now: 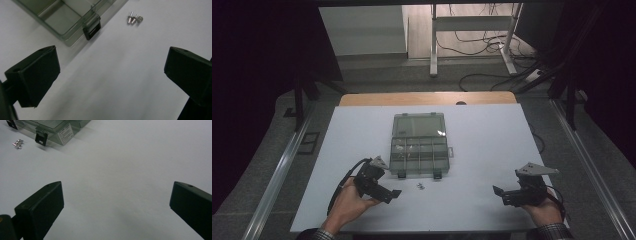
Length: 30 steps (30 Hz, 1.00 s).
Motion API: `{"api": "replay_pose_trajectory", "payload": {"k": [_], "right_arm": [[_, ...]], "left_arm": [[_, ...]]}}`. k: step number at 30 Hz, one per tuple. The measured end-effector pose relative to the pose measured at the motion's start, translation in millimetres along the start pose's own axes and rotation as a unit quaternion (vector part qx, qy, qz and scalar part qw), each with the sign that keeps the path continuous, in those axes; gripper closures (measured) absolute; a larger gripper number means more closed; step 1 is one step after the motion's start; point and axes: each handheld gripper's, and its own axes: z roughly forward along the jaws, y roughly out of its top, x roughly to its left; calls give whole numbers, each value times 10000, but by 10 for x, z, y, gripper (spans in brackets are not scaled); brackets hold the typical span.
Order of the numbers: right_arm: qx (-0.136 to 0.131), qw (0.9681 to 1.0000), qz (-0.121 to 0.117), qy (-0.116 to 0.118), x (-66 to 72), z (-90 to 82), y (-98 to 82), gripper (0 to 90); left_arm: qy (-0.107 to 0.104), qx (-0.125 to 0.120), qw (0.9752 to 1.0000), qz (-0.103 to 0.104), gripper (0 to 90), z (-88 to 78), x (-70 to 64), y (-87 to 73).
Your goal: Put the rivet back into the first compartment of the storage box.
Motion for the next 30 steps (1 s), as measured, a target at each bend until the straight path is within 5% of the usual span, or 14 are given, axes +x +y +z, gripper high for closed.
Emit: {"api": "replay_pose_trajectory", "payload": {"k": [13,23,24,30], "right_arm": [[63,10000,-41,2,0,9,-5,0],[129,9999,-92,16,5,17,-7,0],[134,9999,-93,25,6,19,-8,0],[152,9998,-114,31,8,24,-9,0]], "left_arm": [[-176,178,9992,325,147,187,-102,247],[-350,298,9973,579,381,357,-239,427],[-332,427,9957,746,408,357,-226,446],[-439,539,9933,925,583,461,-296,544]]}}
